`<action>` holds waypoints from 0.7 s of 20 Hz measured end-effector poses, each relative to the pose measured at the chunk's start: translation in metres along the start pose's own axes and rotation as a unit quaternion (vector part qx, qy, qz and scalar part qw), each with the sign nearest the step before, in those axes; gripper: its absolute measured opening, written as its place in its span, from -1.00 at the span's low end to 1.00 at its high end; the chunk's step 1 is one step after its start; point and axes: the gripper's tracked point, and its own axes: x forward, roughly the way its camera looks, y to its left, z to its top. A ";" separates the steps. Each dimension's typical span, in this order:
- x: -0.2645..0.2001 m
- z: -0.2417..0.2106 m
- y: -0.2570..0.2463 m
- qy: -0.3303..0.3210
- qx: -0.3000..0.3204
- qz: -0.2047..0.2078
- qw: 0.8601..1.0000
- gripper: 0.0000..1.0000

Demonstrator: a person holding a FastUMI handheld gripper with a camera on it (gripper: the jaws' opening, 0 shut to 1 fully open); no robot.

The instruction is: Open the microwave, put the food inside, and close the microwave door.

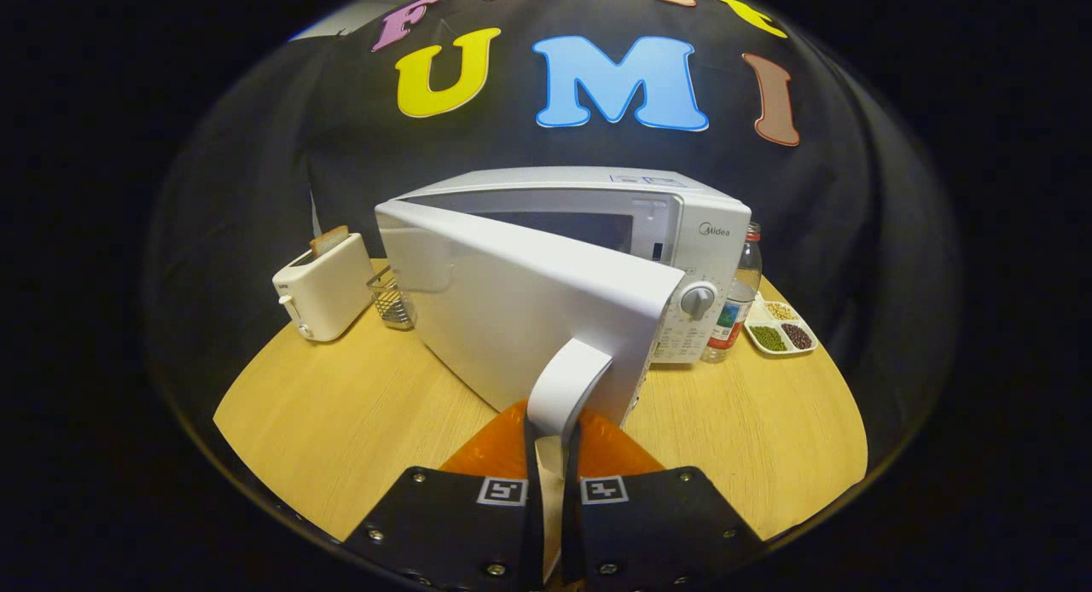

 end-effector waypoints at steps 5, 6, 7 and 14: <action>-0.020 -0.012 0.042 -0.006 0.002 0.007 1.000 -0.83; -0.023 -0.015 0.050 -0.007 0.002 0.006 1.000 -0.83; -0.027 -0.017 0.059 -0.010 0.002 0.004 1.000 -0.84; -0.043 -0.033 0.127 -0.029 -0.003 0.017 0.999 -0.77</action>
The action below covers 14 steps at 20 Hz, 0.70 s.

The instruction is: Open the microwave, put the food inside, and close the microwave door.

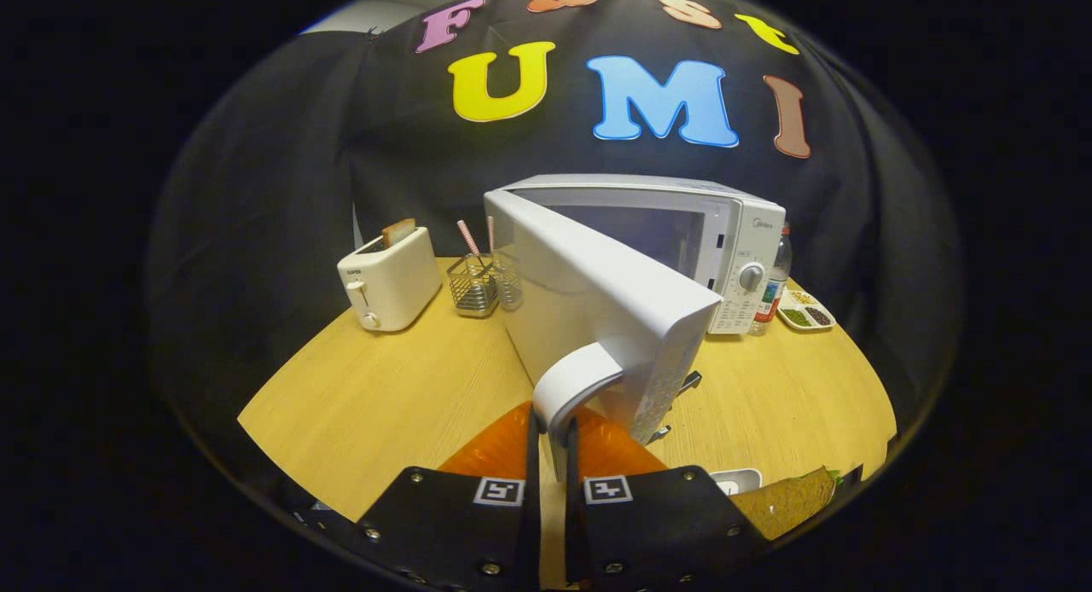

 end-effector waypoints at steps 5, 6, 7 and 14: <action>-0.012 -0.019 0.043 0.007 -0.018 0.021 1.000 -0.66; -0.014 -0.024 0.050 0.011 -0.023 0.026 0.999 -0.61; -0.018 -0.026 0.056 0.011 -0.028 0.032 0.999 -0.55; -0.056 -0.023 0.102 -0.003 -0.020 0.143 0.990 -0.42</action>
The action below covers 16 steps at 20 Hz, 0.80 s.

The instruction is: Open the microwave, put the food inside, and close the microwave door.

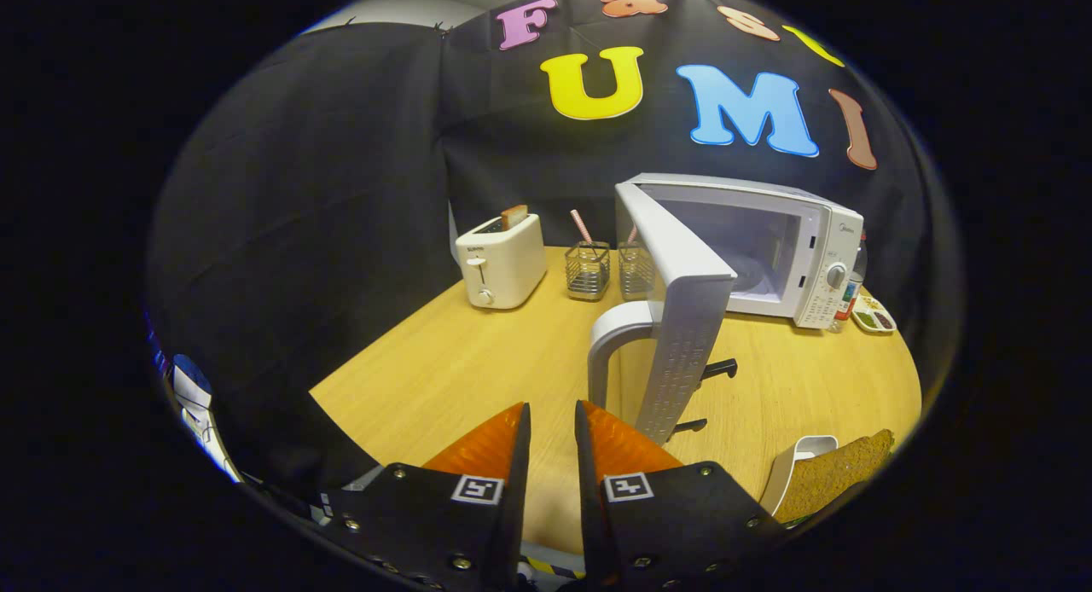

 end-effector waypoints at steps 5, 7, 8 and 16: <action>-0.046 0.031 -0.007 -0.039 0.028 0.020 0.999 0.82; -0.062 0.038 -0.025 -0.046 0.036 0.007 0.998 0.91; -0.070 0.039 -0.034 -0.049 0.042 0.000 0.998 0.91; -0.116 0.040 -0.147 -0.031 0.147 -0.053 0.987 0.92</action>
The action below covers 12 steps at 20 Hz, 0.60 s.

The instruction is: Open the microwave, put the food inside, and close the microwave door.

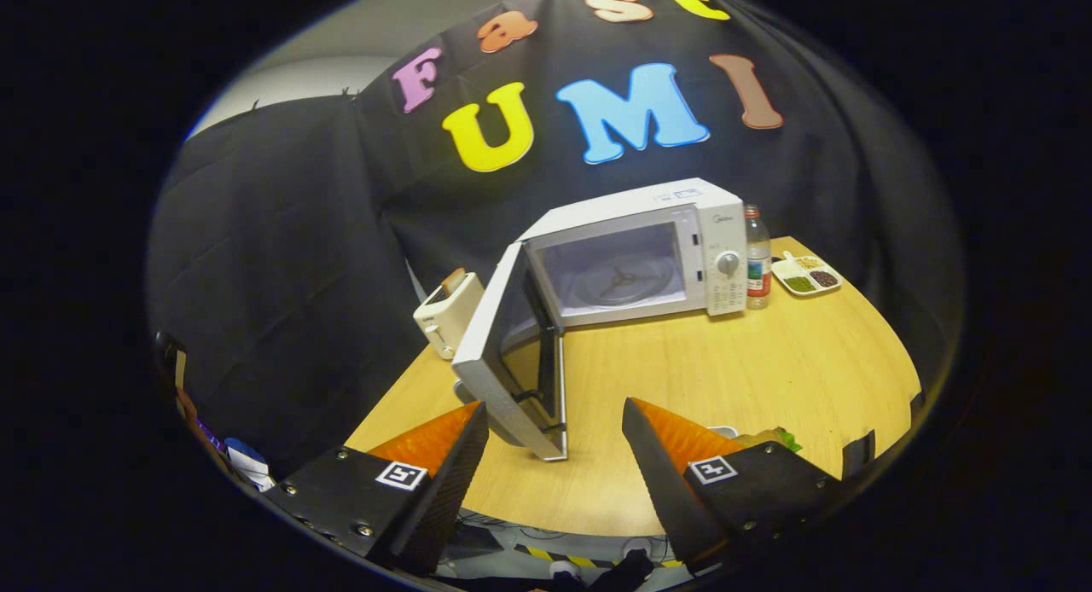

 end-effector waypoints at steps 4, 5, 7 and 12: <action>-0.013 0.007 -0.052 0.005 0.050 -0.024 0.998 0.91; -0.014 0.006 -0.065 0.010 0.059 -0.031 0.998 0.91; -0.014 0.005 -0.088 0.021 0.075 -0.041 0.996 0.91; -0.013 -0.034 -0.135 0.097 0.101 -0.064 0.988 0.91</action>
